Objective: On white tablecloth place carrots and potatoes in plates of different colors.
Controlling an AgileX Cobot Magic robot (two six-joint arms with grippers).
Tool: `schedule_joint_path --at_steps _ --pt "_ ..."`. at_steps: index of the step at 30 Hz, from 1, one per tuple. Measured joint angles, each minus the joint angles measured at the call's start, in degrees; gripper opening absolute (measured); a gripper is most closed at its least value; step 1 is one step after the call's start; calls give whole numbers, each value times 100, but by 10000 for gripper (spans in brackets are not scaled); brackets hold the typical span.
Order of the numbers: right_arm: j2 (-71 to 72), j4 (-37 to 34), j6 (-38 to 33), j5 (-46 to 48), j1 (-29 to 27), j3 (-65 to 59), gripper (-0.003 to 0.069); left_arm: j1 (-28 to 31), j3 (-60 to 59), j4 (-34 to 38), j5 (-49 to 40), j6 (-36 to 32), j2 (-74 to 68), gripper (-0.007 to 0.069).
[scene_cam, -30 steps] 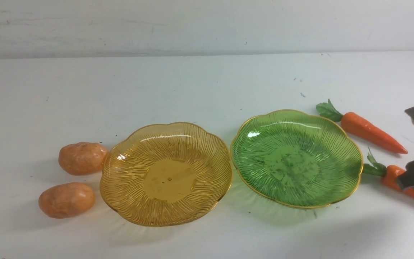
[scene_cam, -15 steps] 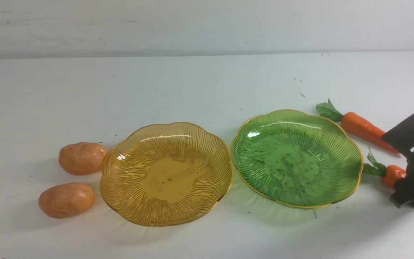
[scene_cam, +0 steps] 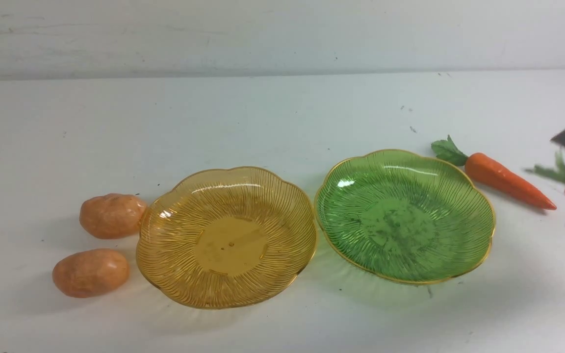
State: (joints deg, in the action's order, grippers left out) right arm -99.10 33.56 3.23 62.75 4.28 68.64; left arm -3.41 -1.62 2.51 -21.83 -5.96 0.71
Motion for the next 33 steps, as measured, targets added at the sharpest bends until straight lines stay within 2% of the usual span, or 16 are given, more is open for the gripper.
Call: schedule_joint_path --at_steps 3,6,7,8,10,13,20,24,26,29,31,33 --pt "369 -629 284 422 0 807 261 0 0 0 0 0 0 -3" --pt "508 -1811 250 404 0 1181 261 0 0 0 0 0 0 -3" --pt "506 -2682 41 204 11 1245 261 0 0 0 0 0 0 -3" --pt "464 -3213 -155 70 39 1245 261 0 0 0 0 0 0 -3" --pt "277 -3956 -561 -152 198 1245 261 0 0 0 0 0 0 -3" --pt "-100 -4498 -1004 -440 581 1245 261 0 0 0 0 0 0 -3" --pt "-1024 -4441 -1174 -1018 1416 1235 265 0 0 0 0 0 0 -3" --pt "-1127 -4321 -1185 -1097 1486 1235 366 0 0 0 0 0 0 -3" --pt "-1127 -4241 -1185 -1078 1486 1266 473 0 0 0 0 0 0 -3" --pt "-1127 -4050 -1185 -655 1486 1563 584 0 0 0 0 0 0 -3" --pt "-1127 -3677 -1185 -257 1486 1898 592 0 0 0 0 0 0 -3" --pt "-1127 -3273 -1164 -19 1479 2175 549 0 0 0 0 0 0 -3"
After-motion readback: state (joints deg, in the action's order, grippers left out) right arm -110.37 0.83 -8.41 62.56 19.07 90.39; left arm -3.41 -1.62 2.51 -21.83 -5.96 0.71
